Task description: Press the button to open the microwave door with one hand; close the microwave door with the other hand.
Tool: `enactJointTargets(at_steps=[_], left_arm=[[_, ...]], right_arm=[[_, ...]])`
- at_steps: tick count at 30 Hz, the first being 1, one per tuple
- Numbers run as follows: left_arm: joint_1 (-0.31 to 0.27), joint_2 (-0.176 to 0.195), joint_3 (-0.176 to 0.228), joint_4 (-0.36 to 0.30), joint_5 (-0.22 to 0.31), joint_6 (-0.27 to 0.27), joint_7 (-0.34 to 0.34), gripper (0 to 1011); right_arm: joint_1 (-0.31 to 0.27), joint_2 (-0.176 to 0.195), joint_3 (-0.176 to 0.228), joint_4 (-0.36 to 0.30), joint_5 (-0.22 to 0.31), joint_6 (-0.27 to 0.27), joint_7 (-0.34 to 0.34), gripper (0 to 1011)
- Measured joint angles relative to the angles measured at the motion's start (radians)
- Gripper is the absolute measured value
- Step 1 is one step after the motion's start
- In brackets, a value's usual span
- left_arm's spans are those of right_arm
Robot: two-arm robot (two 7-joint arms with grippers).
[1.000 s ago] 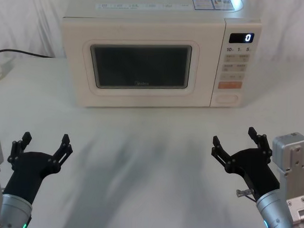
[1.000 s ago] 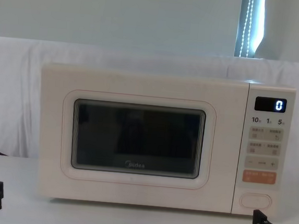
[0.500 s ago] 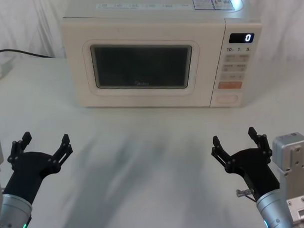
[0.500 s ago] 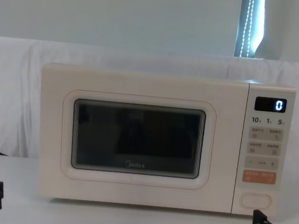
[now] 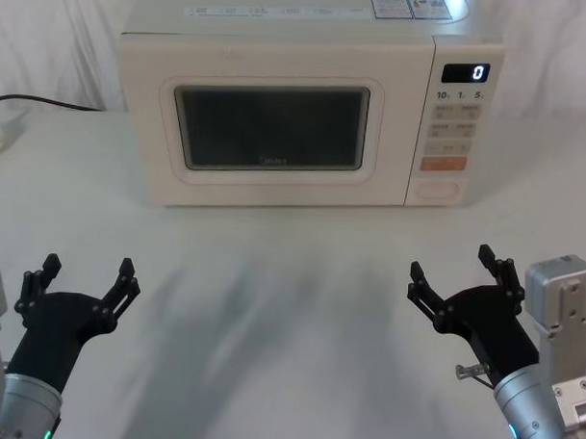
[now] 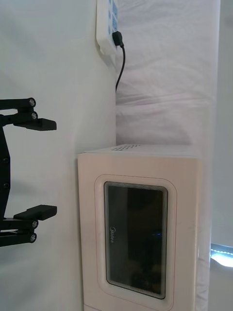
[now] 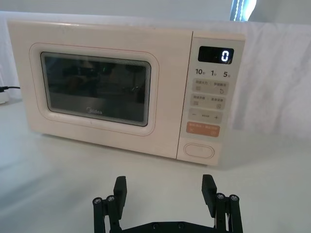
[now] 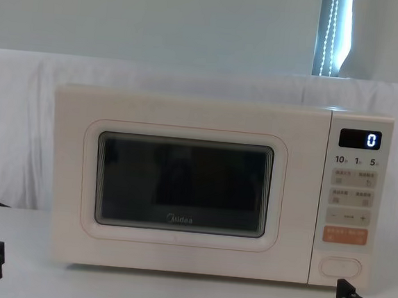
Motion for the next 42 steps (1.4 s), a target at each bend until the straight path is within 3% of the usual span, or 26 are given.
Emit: enactJointTargets(at_steps=[42], left_arm=[[0.0,0.0,0.0,0.0,0.0,0.0,0.0,1001]], right_arm=[[0.0,0.0,0.0,0.0,0.0,0.0,0.0,1002]])
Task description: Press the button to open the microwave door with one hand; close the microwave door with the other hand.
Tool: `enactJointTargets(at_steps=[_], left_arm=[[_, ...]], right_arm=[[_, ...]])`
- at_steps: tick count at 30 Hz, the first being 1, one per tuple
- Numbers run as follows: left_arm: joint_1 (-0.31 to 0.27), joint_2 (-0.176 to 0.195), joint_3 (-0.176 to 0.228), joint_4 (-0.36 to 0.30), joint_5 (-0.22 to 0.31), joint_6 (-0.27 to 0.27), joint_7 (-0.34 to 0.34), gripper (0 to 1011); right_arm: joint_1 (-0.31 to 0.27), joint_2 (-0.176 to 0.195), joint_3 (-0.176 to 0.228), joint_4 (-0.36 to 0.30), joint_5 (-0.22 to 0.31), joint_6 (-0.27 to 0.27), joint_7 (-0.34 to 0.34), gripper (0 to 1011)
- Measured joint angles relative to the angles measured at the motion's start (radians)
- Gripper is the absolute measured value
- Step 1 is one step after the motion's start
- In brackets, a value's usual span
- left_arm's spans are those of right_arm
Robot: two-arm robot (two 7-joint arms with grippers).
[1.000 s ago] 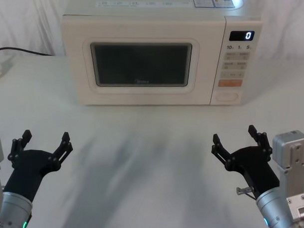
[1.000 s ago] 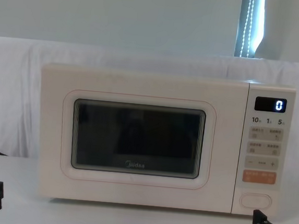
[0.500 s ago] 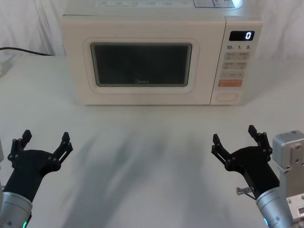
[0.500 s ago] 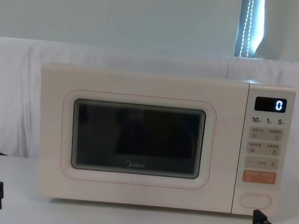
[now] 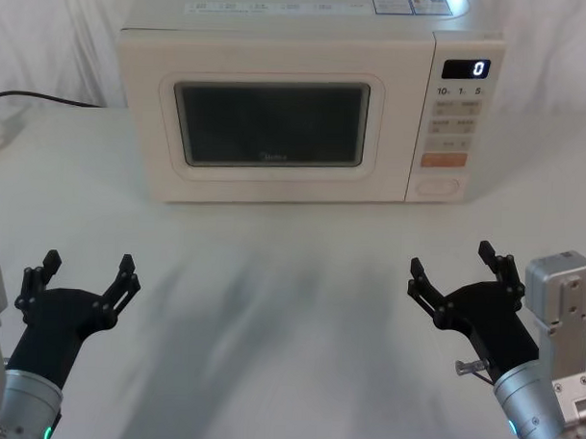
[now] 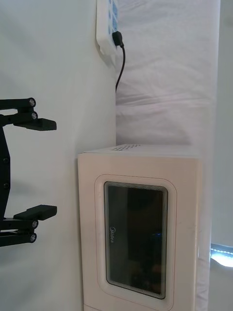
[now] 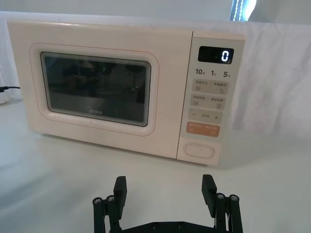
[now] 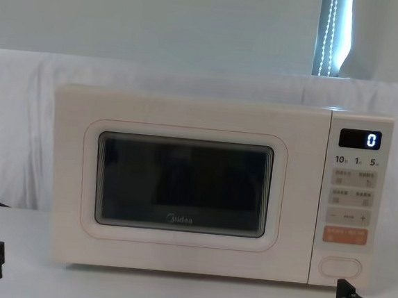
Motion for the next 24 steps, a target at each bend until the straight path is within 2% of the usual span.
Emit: enactJointTargets(at_steps=[24], left_arm=[[0.0,0.0,0.0,0.0,0.0,0.0,0.0,1001]], right_arm=[[0.0,0.0,0.0,0.0,0.0,0.0,0.0,1002]])
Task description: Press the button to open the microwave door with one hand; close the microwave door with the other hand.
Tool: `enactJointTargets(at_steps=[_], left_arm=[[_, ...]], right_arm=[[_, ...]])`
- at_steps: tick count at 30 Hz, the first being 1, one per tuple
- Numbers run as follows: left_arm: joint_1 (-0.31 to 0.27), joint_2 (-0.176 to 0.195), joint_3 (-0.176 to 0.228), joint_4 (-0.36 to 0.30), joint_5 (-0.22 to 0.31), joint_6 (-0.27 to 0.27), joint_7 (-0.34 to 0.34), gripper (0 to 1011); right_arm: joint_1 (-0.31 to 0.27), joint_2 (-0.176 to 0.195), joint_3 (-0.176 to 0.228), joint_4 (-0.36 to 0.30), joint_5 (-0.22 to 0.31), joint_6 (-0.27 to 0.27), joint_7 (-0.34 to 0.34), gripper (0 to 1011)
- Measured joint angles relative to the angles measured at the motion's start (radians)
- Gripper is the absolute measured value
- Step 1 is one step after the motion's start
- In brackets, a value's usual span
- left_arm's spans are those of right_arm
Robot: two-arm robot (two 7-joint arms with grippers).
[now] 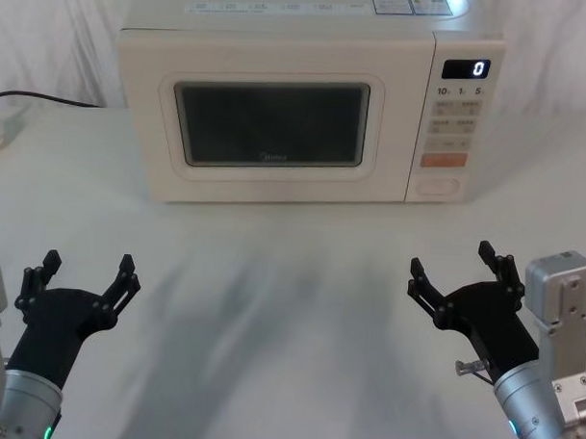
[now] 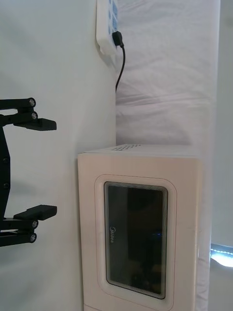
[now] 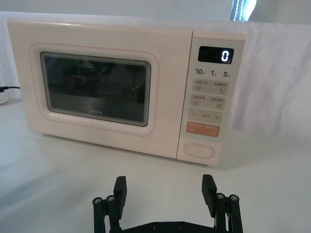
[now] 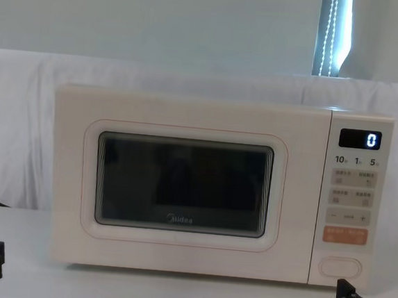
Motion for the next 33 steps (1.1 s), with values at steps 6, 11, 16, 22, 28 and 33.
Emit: enactJointTargets(at_steps=[6,11,16,22,28,33], left_arm=[[0.0,0.0,0.0,0.0,0.0,0.0,0.0,1001],[0.0,0.0,0.0,0.0,0.0,0.0,0.0,1001],[0.0,0.0,0.0,0.0,0.0,0.0,0.0,1001],[0.0,0.0,0.0,0.0,0.0,0.0,0.0,1001],[0.0,0.0,0.0,0.0,0.0,0.0,0.0,1001],[0.0,0.0,0.0,0.0,0.0,0.0,0.0,1001]], right_arm=[[0.0,0.0,0.0,0.0,0.0,0.0,0.0,968],[0.0,0.0,0.0,0.0,0.0,0.0,0.0,874],[0.0,0.0,0.0,0.0,0.0,0.0,0.0,723],[0.0,0.0,0.0,0.0,0.0,0.0,0.0,566],[0.0,0.0,0.0,0.0,0.0,0.0,0.0,364],[0.0,0.0,0.0,0.0,0.0,0.0,0.0,191]])
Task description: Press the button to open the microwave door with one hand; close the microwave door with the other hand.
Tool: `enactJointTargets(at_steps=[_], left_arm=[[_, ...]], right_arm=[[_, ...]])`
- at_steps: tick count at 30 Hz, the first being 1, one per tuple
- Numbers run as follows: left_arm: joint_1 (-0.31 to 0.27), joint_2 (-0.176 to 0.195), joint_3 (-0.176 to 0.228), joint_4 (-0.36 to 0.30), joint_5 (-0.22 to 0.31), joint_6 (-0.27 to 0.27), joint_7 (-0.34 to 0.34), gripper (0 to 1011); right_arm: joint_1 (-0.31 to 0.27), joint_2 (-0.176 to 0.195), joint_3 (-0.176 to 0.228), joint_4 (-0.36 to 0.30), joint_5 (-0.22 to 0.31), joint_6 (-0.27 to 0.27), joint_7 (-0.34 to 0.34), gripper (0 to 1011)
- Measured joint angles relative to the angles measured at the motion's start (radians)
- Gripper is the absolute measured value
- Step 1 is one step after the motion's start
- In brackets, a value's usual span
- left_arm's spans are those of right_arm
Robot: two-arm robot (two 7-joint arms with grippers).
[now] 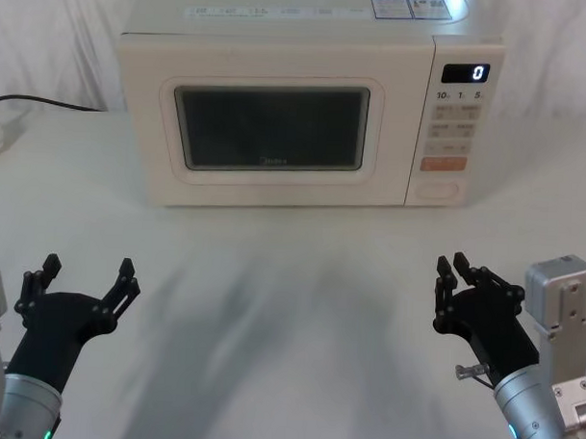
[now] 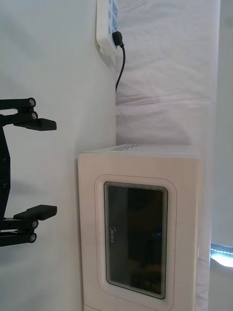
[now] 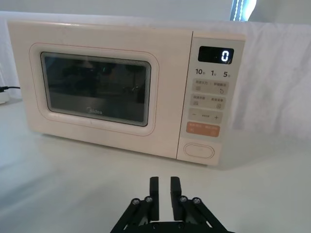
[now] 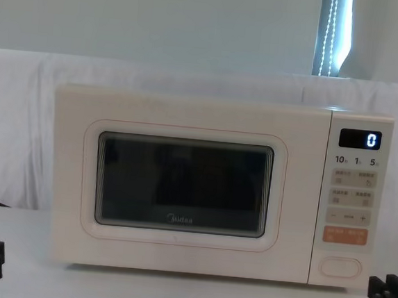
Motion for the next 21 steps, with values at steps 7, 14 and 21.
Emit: enactJointTargets(at_steps=[7,14,21], left_arm=[[0.0,0.0,0.0,0.0,0.0,0.0,0.0,1001],[0.0,0.0,0.0,0.0,0.0,0.0,0.0,1001],[0.0,0.0,0.0,0.0,0.0,0.0,0.0,1001]], right_arm=[[0.0,0.0,0.0,0.0,0.0,0.0,0.0,13],[0.0,0.0,0.0,0.0,0.0,0.0,0.0,0],[0.0,0.0,0.0,0.0,0.0,0.0,0.0,0]])
